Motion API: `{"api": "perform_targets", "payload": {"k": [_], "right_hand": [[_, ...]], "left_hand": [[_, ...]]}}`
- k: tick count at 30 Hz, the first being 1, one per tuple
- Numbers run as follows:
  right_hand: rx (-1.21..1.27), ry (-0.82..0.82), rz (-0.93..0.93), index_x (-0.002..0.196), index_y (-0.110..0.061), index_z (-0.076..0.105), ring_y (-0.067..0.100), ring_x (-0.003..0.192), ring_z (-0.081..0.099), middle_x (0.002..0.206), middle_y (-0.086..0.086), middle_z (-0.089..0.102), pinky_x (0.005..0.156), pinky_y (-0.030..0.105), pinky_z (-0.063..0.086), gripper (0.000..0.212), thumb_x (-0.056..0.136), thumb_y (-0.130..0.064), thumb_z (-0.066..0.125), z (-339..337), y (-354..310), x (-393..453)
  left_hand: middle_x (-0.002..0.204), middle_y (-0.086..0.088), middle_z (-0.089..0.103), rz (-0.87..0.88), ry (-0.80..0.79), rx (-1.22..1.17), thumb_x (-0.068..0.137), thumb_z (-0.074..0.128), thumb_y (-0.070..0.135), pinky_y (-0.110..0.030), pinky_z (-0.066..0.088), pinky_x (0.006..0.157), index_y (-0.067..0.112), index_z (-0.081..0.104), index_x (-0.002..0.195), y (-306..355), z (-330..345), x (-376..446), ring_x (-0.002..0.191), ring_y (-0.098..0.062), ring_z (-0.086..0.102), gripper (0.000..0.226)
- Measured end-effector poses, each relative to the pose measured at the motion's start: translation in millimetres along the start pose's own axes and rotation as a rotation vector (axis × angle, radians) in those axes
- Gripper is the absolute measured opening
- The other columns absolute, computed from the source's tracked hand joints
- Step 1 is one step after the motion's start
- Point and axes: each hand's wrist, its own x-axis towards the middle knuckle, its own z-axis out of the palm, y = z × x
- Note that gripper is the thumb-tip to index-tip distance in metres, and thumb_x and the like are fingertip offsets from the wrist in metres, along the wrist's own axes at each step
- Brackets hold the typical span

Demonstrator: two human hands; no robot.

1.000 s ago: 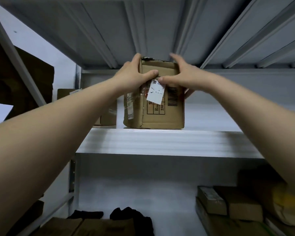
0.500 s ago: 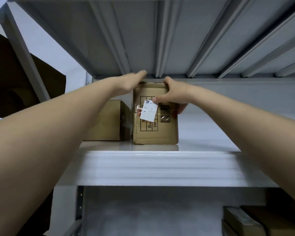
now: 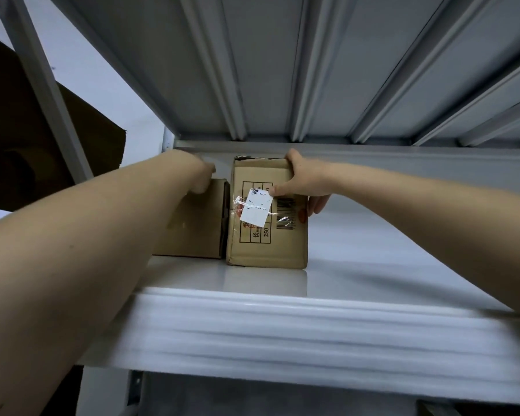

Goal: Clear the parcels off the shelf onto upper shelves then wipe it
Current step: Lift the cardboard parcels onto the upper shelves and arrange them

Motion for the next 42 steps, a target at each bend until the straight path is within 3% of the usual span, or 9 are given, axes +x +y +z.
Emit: {"api": "perform_targets", "payload": {"k": [3,8,15,22,25,27,31,40,42], "right_hand": [[-0.001,-0.053,0.003,0.136,-0.026,0.019,0.031,0.072,0.07,0.11,0.015,0.055,0.054,0.034,0.059,0.068,0.088,-0.039,0.065,2.3,2.0,10.4],[0.078,-0.1,0.007,0.141,-0.022,0.013,0.026,0.065,0.065,0.105,0.011,0.048,0.053,0.034,0.059,0.074,0.089,-0.025,0.066,12.7,7.1,23.1],[0.136,-0.082,-0.035,0.149,-0.027,-0.001,0.031,0.086,0.061,0.119,0.013,0.042,0.067,0.044,0.058,0.089,0.089,-0.012,0.064,30.9,9.0,36.4],[0.05,0.128,-0.083,0.146,-0.028,-0.026,0.037,0.096,0.062,0.122,0.021,0.052,0.083,0.047,0.055,0.105,0.091,-0.017,0.062,64.6,26.9,37.2],[0.387,0.139,0.024,0.149,-0.026,-0.016,0.038,0.098,0.062,0.123,0.016,0.054,0.083,0.053,0.054,0.096,0.092,-0.015,0.06,79.4,38.4,30.1],[0.568,-0.022,0.13,0.146,-0.02,0.011,0.036,0.093,0.06,0.126,0.012,0.051,0.085,0.051,0.054,0.068,0.095,-0.017,0.056,88.1,43.7,18.3],[0.438,-0.129,0.143,0.143,-0.014,0.021,0.029,0.09,0.055,0.128,0.015,0.049,0.087,0.039,0.051,0.051,0.099,-0.02,0.047,98.8,51.6,13.6],[0.242,-0.115,0.138,0.142,-0.011,0.024,0.032,0.099,0.061,0.13,0.017,0.05,0.091,0.044,0.051,0.052,0.098,-0.024,0.05,96.8,52.2,19.9],[0.237,-0.125,0.147,0.139,-0.011,0.026,0.032,0.094,0.062,0.13,0.017,0.05,0.087,0.043,0.053,0.049,0.098,-0.024,0.05,95.7,49.1,18.2]], "left_hand": [[0.13,-0.015,0.048,0.023,-0.147,0.006,0.083,0.061,0.005,-0.042,0.051,0.094,0.018,0.025,0.148,-2.7,3.4,6.1,0.111,-0.032,0.054,0.076],[0.136,-0.016,0.042,0.042,-0.177,-0.096,0.085,0.058,0.0,-0.036,0.051,0.086,0.018,0.02,0.149,-2.0,-2.1,1.2,0.116,-0.034,0.049,0.076],[0.142,-0.016,0.036,0.054,-0.209,-0.086,0.087,0.053,-0.003,-0.033,0.048,0.077,0.018,0.015,0.151,-0.1,-3.4,-0.2,0.12,-0.034,0.047,0.078],[0.151,-0.015,0.027,0.071,-0.208,-0.038,0.089,0.05,-0.007,-0.036,0.044,0.092,0.018,0.007,0.153,-0.6,2.7,-1.3,0.132,-0.036,0.037,0.082],[0.15,-0.015,0.028,0.08,-0.192,-0.055,0.088,0.051,-0.007,-0.039,0.044,0.095,0.02,0.007,0.153,-2.9,7.4,-0.8,0.131,-0.037,0.037,0.083],[0.148,-0.016,0.029,0.078,-0.176,-0.062,0.087,0.052,-0.006,-0.039,0.047,0.094,0.021,0.007,0.153,-5.6,11.5,1.0,0.128,-0.036,0.04,0.085],[0.15,-0.016,0.028,0.064,-0.156,-0.094,0.086,0.052,-0.005,-0.044,0.047,0.098,0.023,0.006,0.153,-8.4,18.1,4.3,0.129,-0.038,0.039,0.087],[0.14,-0.018,0.038,0.085,-0.12,-0.101,0.089,0.05,-0.002,-0.032,0.049,0.074,0.018,0.007,0.153,-4.1,19.3,0.5,0.108,-0.032,0.051,0.079],[0.145,-0.019,0.033,0.07,-0.105,-0.089,0.089,0.05,-0.001,-0.036,0.049,0.083,0.018,0.005,0.153,-3.9,23.0,-0.7,0.116,-0.035,0.048,0.08]]}}
